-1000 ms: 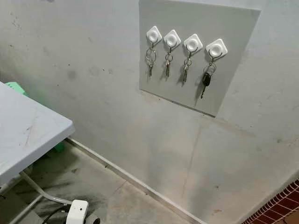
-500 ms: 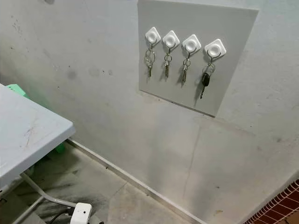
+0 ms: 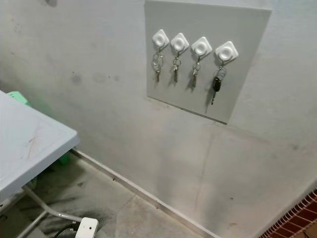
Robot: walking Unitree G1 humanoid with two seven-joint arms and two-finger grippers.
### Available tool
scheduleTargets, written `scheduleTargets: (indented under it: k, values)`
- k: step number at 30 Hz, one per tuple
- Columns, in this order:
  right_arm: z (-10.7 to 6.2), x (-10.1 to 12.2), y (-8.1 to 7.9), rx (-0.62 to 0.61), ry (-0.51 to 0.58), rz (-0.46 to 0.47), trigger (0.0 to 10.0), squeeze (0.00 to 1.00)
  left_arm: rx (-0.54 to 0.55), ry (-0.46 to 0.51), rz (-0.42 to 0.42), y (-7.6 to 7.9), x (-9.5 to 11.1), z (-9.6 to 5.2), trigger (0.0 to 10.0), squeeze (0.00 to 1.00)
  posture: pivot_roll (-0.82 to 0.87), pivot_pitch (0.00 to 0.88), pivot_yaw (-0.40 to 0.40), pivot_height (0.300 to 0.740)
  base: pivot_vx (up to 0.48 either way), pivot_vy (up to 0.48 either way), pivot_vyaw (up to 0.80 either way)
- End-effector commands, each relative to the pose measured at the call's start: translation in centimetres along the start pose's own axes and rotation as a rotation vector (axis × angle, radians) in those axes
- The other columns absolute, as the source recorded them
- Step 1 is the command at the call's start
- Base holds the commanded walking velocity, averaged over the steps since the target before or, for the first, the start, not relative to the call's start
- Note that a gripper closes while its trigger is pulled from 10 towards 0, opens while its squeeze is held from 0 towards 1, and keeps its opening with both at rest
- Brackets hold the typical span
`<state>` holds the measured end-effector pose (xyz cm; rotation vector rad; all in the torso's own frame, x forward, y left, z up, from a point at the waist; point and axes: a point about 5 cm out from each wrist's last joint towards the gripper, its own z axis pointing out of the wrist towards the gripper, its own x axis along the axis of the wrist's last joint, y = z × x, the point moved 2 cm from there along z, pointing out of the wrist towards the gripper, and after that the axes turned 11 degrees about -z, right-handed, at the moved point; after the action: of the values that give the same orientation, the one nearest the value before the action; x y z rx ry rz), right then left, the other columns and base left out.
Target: Hang keys on a hook
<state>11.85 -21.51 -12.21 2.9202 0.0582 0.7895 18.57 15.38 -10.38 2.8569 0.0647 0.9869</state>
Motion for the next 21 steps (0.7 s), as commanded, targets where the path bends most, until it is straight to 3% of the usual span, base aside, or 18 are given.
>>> scheduleTargets:
  k: [1, 13, 18, 21]
  values:
    - [-0.02, -0.22, 0.01, -0.007, -0.014, 0.010, 10.0, 0.00, 0.004, -0.001, 0.004, -0.16, 0.10, 0.01, 10.0, 0.00, -0.06, 0.000, 0.032, 0.740, 0.000, 0.000, -0.70]
    - [-0.01, -0.24, -0.11, -0.002, -0.018, 0.002, 10.0, 0.00, -0.007, 0.009, 0.011, 0.02, 0.30, 0.05, 10.0, 0.00, -0.06, 0.000, 0.026, 0.740, 0.000, 0.000, -0.73]
    - [0.03, -0.14, -0.20, 0.000, -0.016, 0.001, 10.0, 0.00, -0.007, 0.011, 0.018, 0.08, 0.37, 0.08, 10.0, 0.00, -0.06, 0.000, 0.026, 0.740, 0.000, -0.480, -0.74]
    - [0.02, -0.15, -0.16, 0.000, -0.017, -0.001, 10.0, 0.00, 0.009, -0.002, -0.007, -0.02, 0.19, 0.08, 10.0, 0.00, -0.06, 0.000, 0.027, 0.740, 0.000, 0.000, -0.74]
